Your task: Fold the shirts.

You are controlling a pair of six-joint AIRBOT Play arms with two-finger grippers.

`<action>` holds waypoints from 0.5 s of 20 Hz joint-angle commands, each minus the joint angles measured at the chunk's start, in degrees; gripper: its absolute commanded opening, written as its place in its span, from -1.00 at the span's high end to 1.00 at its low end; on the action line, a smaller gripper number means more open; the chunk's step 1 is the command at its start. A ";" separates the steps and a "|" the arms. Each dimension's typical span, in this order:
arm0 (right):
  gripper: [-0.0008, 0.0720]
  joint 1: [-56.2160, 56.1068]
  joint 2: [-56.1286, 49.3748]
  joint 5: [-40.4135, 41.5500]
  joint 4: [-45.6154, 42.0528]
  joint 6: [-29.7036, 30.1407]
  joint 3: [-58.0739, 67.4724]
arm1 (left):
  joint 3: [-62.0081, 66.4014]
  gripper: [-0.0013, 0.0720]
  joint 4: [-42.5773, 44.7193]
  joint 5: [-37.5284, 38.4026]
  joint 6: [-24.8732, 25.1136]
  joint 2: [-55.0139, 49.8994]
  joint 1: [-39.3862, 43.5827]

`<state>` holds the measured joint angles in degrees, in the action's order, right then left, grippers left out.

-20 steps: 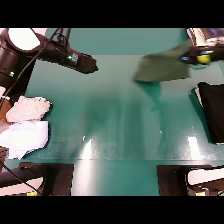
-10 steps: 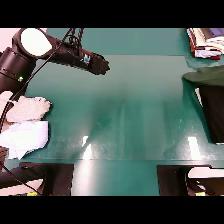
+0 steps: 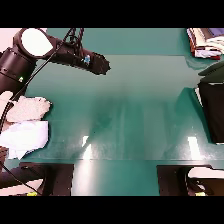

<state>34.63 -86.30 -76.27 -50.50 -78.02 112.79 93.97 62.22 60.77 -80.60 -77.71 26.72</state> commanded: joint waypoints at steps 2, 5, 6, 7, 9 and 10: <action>0.92 2.49 6.73 -3.93 -7.17 -0.68 -7.76 | 0.02 0.88 0.87 1.44 0.07 -0.02 0.02; 0.92 5.95 12.52 -6.47 -11.89 -0.68 -16.55 | -0.07 0.88 0.90 2.34 0.09 -0.02 0.02; 0.92 7.34 14.34 -7.19 -13.16 -0.66 -19.65 | -0.07 0.88 0.98 2.38 0.09 -0.02 0.02; 0.92 8.90 16.28 -7.96 -15.02 -0.66 -23.12 | -0.07 0.88 1.03 2.38 0.09 -0.02 0.02; 0.89 11.87 19.80 -9.38 -19.96 -0.66 -30.10 | -0.07 0.88 1.07 2.40 0.09 -0.02 0.02; 0.60 13.29 21.31 -9.73 -22.84 -0.66 -33.35 | -0.07 0.88 1.07 2.47 0.09 -0.02 0.02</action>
<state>44.36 -69.47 -83.59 -65.89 -78.70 87.85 93.93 63.13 62.96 -80.55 -77.71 26.74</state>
